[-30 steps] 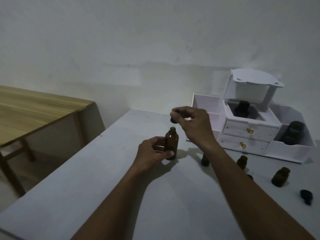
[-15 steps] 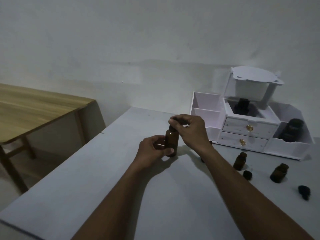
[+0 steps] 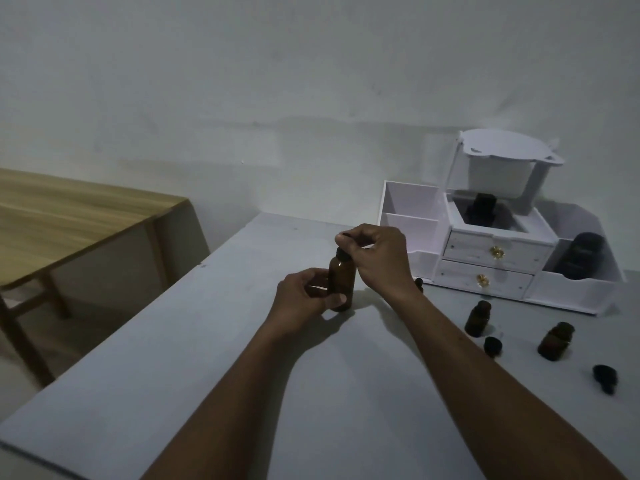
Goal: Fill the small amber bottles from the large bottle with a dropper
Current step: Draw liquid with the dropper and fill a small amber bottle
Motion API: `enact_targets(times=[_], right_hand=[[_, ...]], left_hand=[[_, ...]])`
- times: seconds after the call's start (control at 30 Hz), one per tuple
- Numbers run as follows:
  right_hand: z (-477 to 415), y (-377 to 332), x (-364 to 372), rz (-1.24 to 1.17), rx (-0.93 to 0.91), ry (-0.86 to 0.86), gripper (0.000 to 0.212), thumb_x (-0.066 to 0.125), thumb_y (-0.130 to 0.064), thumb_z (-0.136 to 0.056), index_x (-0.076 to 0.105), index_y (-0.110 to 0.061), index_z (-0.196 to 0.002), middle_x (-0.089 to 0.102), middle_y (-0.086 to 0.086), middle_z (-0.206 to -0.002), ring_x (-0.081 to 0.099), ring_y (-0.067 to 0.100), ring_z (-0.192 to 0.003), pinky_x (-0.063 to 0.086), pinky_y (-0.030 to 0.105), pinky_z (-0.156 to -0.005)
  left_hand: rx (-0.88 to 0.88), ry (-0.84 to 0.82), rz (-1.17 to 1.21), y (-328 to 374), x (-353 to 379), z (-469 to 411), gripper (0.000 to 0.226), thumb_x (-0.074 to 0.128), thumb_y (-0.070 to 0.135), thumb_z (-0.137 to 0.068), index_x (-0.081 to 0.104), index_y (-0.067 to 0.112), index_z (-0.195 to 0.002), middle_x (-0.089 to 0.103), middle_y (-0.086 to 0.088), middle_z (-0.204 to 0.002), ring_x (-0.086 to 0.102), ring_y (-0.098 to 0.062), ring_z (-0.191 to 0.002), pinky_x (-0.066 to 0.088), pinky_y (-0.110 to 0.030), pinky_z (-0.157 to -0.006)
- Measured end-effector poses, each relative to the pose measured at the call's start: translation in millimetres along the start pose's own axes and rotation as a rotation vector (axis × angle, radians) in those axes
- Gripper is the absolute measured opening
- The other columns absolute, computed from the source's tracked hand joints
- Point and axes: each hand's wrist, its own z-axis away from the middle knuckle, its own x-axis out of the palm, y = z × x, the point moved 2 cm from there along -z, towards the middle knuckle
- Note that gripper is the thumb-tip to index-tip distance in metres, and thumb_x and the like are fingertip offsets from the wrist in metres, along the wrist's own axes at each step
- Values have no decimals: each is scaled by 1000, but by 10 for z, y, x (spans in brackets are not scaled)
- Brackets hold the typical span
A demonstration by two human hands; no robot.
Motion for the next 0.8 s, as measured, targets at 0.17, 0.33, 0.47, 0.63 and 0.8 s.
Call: enact_targets(times=[0.17, 0.33, 0.47, 0.63, 0.8], right_hand=[[5, -2, 0, 2, 10, 10, 9, 74, -18, -86, 79, -12, -90, 70, -9, -79, 62, -8, -70, 41, -4, -65], [64, 5, 11, -35, 36, 13, 13, 75, -22, -85, 79, -15, -95, 70, -13, -83, 62, -14, -71, 43, -3, -67], [68, -56, -22, -74, 44, 51, 15, 75, -25, -86, 77, -15, -97, 70, -14, -81, 63, -16, -72, 45, -1, -66], [8, -240, -91, -106, -11, 135, 17, 74, -27, -87, 76, -16, -99, 75, -7, -82, 71, 3, -76, 56, 14, -72], [-137, -475, -365, -135, -91, 197, 17, 72, -26, -89, 76, -12, -98, 75, -4, -81, 70, 2, -74, 54, 12, -68]], left_hand=[[-6, -6, -5, 12, 9, 15, 44, 89, 17, -76, 70, 22, -115, 74, 8, -105, 71, -16, -94, 62, -31, -78], [17, -8, -23, 51, -14, 54, 44, 87, 17, -78, 70, 21, -118, 74, 8, -107, 70, -12, -92, 55, -19, -69], [11, -10, -22, 61, -3, 82, 41, 87, 15, -77, 70, 21, -114, 74, 7, -105, 70, -16, -94, 57, -23, -72], [-1, 7, -59, 23, 17, 42, 41, 85, 15, -80, 67, 25, -116, 69, 11, -105, 66, -16, -99, 50, -19, -67], [7, 107, -102, 41, 43, 63, 66, 94, 27, -67, 61, 32, -125, 65, 12, -111, 66, -10, -95, 58, -25, -74]])
